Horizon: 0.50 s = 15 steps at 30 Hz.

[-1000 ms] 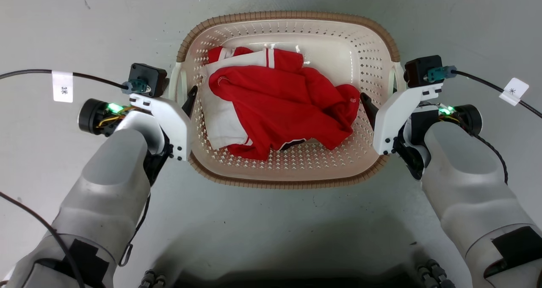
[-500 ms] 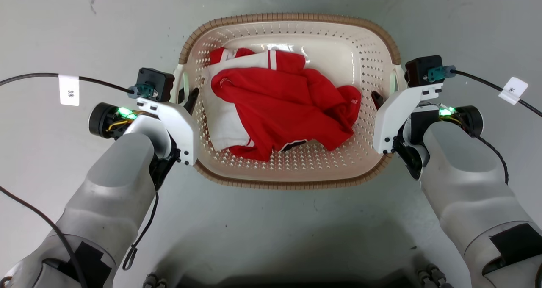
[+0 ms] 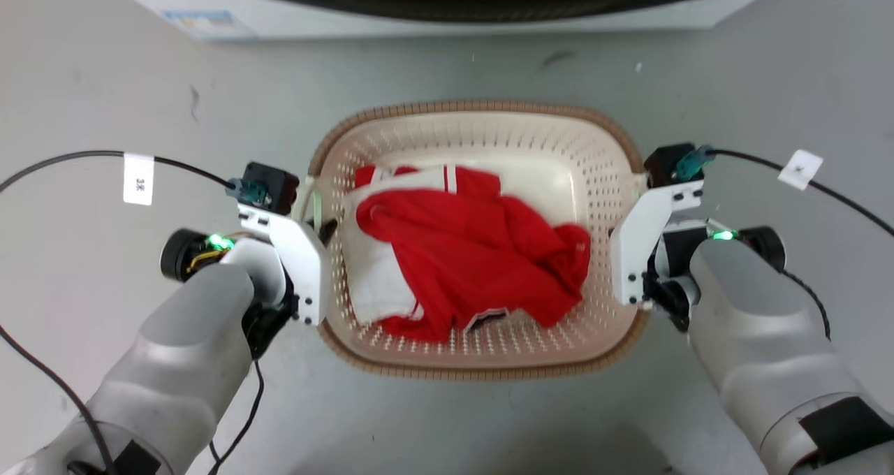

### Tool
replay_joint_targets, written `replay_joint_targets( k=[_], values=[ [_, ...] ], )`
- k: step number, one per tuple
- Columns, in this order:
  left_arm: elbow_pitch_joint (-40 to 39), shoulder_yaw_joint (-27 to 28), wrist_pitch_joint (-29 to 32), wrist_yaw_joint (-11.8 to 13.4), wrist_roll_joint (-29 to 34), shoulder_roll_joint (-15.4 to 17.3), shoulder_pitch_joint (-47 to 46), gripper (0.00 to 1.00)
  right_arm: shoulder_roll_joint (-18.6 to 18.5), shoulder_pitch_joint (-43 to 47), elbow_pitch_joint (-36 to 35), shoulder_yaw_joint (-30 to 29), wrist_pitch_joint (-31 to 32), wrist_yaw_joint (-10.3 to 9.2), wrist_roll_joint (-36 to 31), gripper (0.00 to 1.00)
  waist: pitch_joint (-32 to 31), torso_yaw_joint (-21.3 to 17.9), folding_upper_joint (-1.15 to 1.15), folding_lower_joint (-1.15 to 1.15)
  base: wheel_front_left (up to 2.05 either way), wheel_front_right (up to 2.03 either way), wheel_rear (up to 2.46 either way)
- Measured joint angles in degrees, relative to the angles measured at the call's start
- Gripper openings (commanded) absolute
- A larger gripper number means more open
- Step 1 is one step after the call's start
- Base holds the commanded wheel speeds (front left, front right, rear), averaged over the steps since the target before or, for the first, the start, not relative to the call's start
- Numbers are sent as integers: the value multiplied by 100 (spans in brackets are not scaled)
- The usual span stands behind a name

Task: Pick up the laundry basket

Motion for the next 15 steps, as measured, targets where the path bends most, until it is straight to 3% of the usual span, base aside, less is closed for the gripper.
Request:
replay_joint_targets(
  k=[15],
  values=[
    [-888,-998,1723,1,-1404,601,641,0,45,637,-152,644,1707,-1,333,0,-1871,-112,0,-1,0,0,0]
  ],
)
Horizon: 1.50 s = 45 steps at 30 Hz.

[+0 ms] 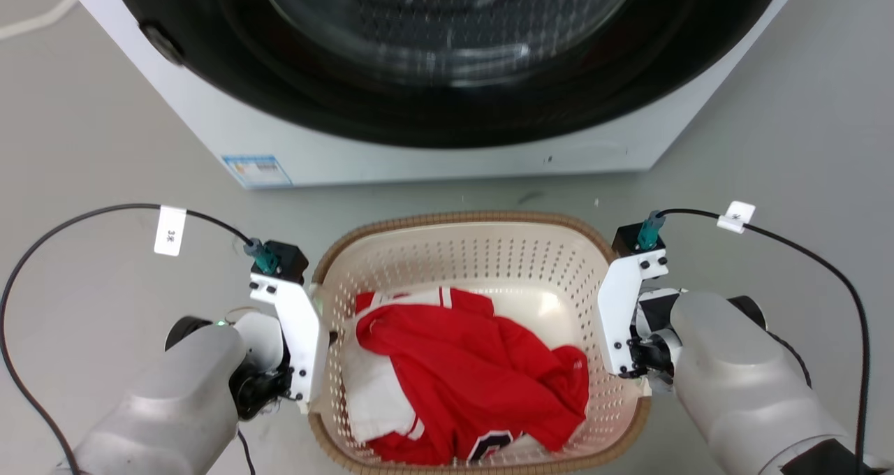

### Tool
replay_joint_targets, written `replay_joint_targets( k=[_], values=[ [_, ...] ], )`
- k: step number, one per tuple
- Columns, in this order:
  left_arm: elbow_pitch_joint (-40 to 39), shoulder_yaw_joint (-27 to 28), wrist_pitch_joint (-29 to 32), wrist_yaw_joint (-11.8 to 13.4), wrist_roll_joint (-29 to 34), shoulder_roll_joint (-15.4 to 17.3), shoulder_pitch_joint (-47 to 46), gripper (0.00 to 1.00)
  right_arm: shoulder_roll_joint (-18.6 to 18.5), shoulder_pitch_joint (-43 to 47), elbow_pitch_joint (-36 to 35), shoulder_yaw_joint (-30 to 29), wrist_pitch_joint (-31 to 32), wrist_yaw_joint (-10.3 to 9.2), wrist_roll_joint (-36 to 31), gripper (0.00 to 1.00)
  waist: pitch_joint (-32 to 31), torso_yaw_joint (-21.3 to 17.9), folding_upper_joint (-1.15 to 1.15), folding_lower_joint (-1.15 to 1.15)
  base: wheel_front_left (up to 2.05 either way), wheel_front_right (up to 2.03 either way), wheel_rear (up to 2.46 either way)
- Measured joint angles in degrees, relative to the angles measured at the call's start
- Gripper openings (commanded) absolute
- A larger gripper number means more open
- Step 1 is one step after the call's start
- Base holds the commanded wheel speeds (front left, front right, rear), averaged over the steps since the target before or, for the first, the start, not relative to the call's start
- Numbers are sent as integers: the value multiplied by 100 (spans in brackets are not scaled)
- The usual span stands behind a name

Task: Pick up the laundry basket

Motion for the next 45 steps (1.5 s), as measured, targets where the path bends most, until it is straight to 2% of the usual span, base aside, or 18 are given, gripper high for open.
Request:
replay_joint_targets(
  k=[9,24,45],
  values=[
    [-393,-442,681,16,-521,307,269,0,-19,359,-397,412,621,-2,520,0,-909,-29,0,-1,0,0,0],
    [-675,-709,1201,19,-943,449,703,0,-38,790,-428,882,1122,-27,945,0,-1957,-63,0,-1,0,0,0],
    [-665,-788,1265,19,-1092,421,840,0,-43,849,-337,1076,1154,-27,1201,0,-2171,6,0,0,0,0,0]
  ],
)
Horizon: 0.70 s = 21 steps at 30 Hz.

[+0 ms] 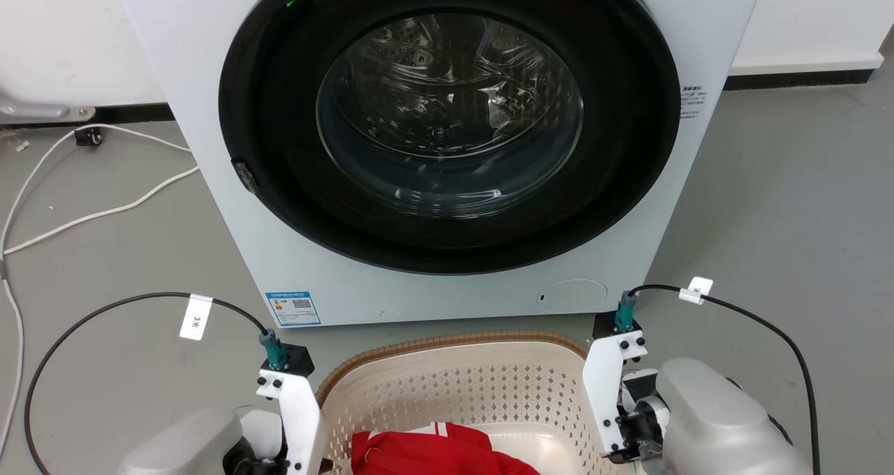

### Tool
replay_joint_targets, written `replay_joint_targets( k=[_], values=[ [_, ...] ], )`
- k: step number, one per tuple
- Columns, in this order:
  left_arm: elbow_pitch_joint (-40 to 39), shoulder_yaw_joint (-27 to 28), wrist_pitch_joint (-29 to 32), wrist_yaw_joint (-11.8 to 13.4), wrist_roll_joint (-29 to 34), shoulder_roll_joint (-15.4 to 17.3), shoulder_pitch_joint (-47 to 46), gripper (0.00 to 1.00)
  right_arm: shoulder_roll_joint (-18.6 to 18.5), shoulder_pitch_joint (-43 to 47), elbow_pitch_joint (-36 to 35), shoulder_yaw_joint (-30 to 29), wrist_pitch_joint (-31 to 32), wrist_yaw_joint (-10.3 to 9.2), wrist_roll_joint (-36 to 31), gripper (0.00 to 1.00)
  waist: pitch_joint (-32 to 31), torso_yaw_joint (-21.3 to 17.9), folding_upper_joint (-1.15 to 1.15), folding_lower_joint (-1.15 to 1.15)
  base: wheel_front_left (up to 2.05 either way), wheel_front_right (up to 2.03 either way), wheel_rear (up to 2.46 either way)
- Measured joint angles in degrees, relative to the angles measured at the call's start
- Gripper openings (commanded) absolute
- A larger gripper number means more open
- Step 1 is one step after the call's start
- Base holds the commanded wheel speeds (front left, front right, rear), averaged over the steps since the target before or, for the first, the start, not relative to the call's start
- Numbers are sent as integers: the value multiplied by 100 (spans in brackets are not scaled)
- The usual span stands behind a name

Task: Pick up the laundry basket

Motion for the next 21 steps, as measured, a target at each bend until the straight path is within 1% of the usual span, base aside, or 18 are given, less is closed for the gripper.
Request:
replay_joint_targets(
  k=[21],
  values=[
    [112,-25,-9,0,-43,-53,-31,0,-3,-44,85,163,-102,0,192,0,39,-8,0,1,0,0,0]
  ],
)
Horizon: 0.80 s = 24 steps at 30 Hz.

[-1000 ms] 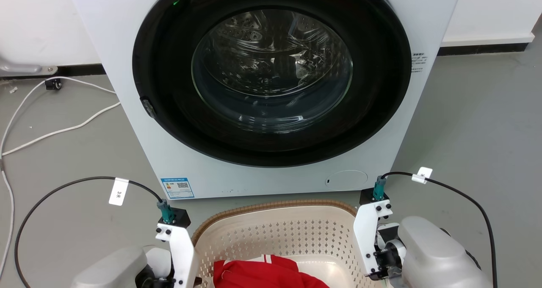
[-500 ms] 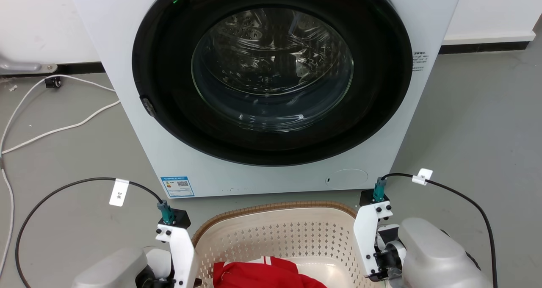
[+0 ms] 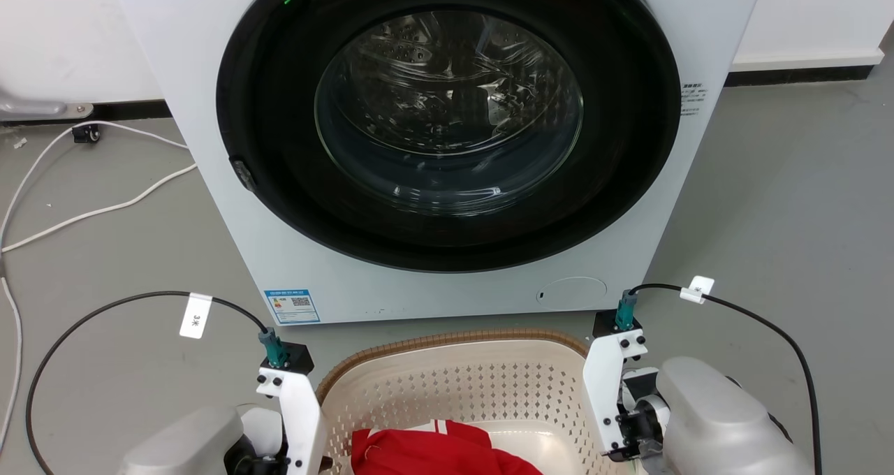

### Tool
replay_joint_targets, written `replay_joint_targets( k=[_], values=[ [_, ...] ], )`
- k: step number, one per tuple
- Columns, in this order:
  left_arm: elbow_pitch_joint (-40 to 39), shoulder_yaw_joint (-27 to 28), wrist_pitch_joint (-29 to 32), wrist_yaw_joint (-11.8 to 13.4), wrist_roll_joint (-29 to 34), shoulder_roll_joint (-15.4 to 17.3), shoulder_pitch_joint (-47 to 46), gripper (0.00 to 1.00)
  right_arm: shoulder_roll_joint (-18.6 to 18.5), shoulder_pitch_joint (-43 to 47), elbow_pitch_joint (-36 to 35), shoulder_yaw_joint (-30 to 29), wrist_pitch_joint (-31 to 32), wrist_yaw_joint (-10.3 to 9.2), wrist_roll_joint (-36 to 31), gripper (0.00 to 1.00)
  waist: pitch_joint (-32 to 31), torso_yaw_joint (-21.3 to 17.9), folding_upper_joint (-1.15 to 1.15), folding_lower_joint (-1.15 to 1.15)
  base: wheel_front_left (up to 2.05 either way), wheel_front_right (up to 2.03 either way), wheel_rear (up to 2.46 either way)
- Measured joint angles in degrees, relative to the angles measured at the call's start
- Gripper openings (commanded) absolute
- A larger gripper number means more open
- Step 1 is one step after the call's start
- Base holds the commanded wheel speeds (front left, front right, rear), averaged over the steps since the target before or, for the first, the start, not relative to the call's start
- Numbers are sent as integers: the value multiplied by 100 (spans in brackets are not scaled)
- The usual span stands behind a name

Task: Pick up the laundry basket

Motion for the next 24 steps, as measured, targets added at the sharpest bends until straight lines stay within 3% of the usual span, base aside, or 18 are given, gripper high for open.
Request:
replay_joint_targets(
  k=[24],
  values=[
    [202,-10,-155,0,19,-73,-70,0,-2,-40,31,221,-326,1,191,0,14,-15,0,0,0,0,0]
  ],
)
